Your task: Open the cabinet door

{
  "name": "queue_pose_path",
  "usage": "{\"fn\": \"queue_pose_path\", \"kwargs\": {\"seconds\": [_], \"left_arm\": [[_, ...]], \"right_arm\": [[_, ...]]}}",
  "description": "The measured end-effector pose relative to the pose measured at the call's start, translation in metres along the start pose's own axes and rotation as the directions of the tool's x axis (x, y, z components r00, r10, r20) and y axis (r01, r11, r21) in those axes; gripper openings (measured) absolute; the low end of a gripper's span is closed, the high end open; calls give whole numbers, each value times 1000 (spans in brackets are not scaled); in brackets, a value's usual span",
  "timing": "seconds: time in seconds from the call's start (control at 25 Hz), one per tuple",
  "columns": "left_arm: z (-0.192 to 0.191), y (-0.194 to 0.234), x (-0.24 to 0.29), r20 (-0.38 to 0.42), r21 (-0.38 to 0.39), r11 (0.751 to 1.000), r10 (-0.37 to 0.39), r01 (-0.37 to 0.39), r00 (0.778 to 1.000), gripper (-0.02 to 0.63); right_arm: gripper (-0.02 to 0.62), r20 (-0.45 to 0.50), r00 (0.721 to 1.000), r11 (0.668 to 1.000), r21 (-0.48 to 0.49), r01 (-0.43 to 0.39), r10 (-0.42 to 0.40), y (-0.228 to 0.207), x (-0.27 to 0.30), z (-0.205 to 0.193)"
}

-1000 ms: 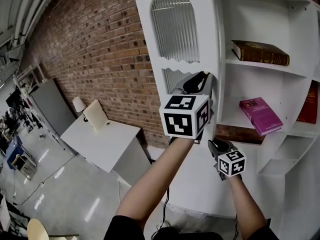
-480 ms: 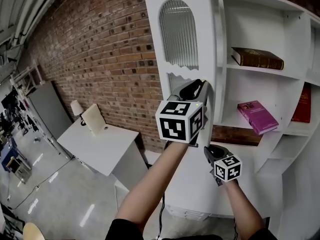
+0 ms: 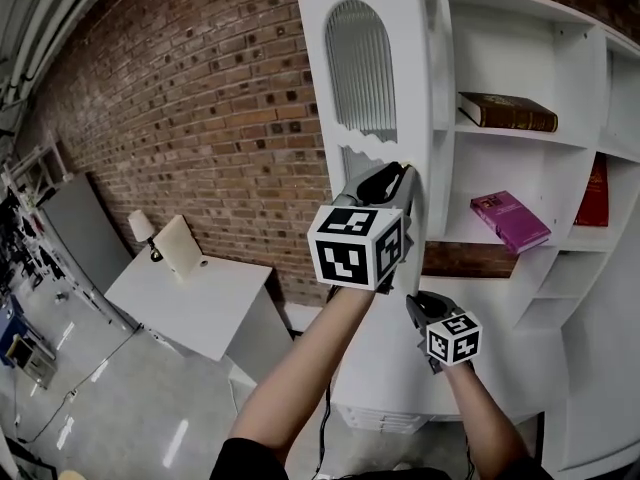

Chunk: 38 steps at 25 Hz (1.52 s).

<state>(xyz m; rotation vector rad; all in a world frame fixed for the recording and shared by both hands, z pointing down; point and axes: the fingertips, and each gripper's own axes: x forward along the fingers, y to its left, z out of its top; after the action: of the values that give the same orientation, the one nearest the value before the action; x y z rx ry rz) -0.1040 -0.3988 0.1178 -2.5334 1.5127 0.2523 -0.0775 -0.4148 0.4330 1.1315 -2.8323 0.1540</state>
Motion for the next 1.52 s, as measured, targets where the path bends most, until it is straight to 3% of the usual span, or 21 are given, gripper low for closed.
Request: {"fn": "queue_pose_path", "kwargs": {"seconds": [0.24, 0.4, 0.84, 1.28, 1.52], "left_arm": [[9, 10, -27, 4, 50, 999, -21, 20, 1000, 86], [12, 19, -46, 10, 43, 998, -40, 39, 999, 89], [17, 51, -89, 13, -60, 993, -105, 105, 994, 89], [26, 103, -135, 59, -133, 980, -141, 148, 988, 87], [28, 122, -147, 65, -72, 988, -130, 135, 989, 81]], "right_arm": [[66, -7, 999, 999, 5, 36, -36, 31, -2, 0], [66, 3, 998, 998, -1, 64, -64, 52, 1, -1], [66, -10, 982, 982, 4, 190, -190, 106, 14, -6], [71, -17, 980, 980, 4, 198, -198, 170, 47, -2], [74, -24, 973, 973, 10, 230, -230, 188, 64, -1]]}}
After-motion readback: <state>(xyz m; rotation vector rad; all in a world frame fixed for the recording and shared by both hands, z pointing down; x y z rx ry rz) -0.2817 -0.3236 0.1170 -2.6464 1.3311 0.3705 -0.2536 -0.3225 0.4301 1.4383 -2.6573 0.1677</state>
